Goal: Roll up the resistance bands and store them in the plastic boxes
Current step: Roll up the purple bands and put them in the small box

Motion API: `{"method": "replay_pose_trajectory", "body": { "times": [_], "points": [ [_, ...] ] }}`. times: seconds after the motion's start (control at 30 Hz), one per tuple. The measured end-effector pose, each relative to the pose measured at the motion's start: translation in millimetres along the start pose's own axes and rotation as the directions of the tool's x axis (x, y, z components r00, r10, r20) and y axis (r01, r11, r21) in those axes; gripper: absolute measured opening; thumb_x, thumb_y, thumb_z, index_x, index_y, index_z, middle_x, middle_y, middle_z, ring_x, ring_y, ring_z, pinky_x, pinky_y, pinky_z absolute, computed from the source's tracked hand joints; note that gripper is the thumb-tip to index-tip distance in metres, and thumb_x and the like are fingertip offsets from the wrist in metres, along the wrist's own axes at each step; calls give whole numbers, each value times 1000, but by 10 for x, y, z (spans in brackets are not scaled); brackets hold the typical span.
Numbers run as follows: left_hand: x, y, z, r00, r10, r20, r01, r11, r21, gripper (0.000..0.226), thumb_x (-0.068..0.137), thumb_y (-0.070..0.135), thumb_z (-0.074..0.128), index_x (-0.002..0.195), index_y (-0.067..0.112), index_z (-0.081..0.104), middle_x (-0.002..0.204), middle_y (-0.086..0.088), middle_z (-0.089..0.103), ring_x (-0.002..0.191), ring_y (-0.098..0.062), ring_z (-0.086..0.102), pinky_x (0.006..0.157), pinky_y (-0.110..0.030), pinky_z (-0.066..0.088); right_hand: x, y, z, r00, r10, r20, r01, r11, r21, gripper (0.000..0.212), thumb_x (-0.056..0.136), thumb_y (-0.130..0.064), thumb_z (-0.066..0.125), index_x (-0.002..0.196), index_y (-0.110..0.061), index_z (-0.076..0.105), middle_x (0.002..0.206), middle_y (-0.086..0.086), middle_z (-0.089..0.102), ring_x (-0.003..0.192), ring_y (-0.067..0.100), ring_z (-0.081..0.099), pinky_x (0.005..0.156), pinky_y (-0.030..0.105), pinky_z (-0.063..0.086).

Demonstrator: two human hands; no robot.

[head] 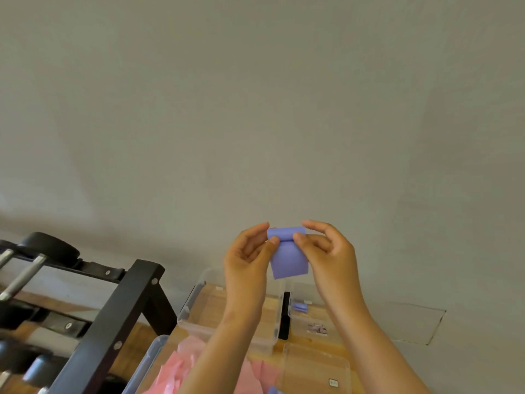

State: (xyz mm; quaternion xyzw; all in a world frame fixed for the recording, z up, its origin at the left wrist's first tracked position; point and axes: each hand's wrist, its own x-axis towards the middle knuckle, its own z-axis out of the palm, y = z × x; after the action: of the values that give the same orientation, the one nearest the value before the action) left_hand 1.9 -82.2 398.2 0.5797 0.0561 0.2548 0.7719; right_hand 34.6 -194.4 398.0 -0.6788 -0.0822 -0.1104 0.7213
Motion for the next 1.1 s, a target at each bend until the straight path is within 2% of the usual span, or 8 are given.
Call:
{"method": "replay_pose_trajectory", "body": {
  "times": [0.1, 0.4, 0.5, 0.6, 0.67, 0.77, 0.93, 1.1],
  "points": [
    [129, 64, -117, 1000, 15, 22, -15, 1000, 6, 23, 86, 3, 66, 105, 16, 68, 92, -3, 75, 86, -11, 70, 72, -17, 53, 2, -5, 177, 998, -23, -64, 22, 1000, -14, 9, 86, -19, 69, 92, -19, 62, 78, -3, 74, 78, 15, 69, 68, 30, 51],
    [404, 138, -308, 996, 53, 66, -57, 997, 61, 18, 85, -1, 66, 101, 7, 70, 89, 2, 75, 84, -7, 70, 69, -14, 51, 83, -20, 495, 989, -80, -126, 80, 997, -5, 10, 86, -14, 69, 77, -17, 66, 74, -5, 72, 72, 8, 68, 63, 21, 49],
    [471, 146, -341, 992, 56, 113, -66, 994, 86, 19, 84, -2, 66, 101, 5, 70, 93, -5, 75, 84, -9, 70, 69, -14, 51, 138, -34, 436, 997, -38, -64, 39, 999, 17, 7, 86, -15, 69, 88, -19, 65, 76, -3, 73, 76, 14, 69, 68, 32, 53],
    [505, 159, -357, 984, 43, 173, -61, 993, 100, 20, 84, -4, 65, 101, 6, 70, 92, -4, 75, 86, -10, 70, 70, -15, 52, 203, -54, 291, 990, 66, 122, -76, 994, 82, 23, 87, -11, 67, 107, -23, 63, 83, 4, 74, 81, 17, 71, 71, 28, 57],
    [513, 169, -359, 974, 40, 222, -68, 990, 120, 22, 84, -6, 64, 100, 9, 69, 92, -3, 75, 86, -12, 70, 71, -16, 52, 234, -90, 185, 974, 61, 219, -77, 995, 65, 21, 87, -4, 65, 102, -18, 67, 89, 9, 73, 83, 19, 71, 69, 25, 56],
    [511, 163, -329, 958, -9, 288, -33, 990, 139, 26, 85, -5, 64, 106, 11, 65, 96, -6, 74, 89, -18, 70, 74, -21, 54, 276, -114, 74, 975, 1, 221, -2, 1000, 4, 24, 84, 5, 63, 91, -17, 69, 86, 1, 73, 81, 14, 69, 70, 26, 56],
    [454, 157, -190, 927, -127, 352, 61, 980, 192, 18, 91, 21, 62, 105, 10, 66, 93, -8, 74, 88, -24, 70, 73, -32, 57, 295, -140, -21, 974, -71, 217, 86, 995, -59, 27, 82, 9, 61, 86, -17, 69, 82, -8, 72, 80, 8, 68, 70, 20, 53],
    [457, 158, -118, 944, -41, 329, -43, 969, 244, 13, 86, 1, 65, 92, 12, 70, 84, -3, 74, 78, -13, 68, 67, -21, 52, 288, -148, -91, 974, -38, 225, 47, 998, -37, 32, 81, 11, 58, 87, -19, 68, 88, -2, 72, 86, 12, 69, 76, 26, 56]
  ]
}}
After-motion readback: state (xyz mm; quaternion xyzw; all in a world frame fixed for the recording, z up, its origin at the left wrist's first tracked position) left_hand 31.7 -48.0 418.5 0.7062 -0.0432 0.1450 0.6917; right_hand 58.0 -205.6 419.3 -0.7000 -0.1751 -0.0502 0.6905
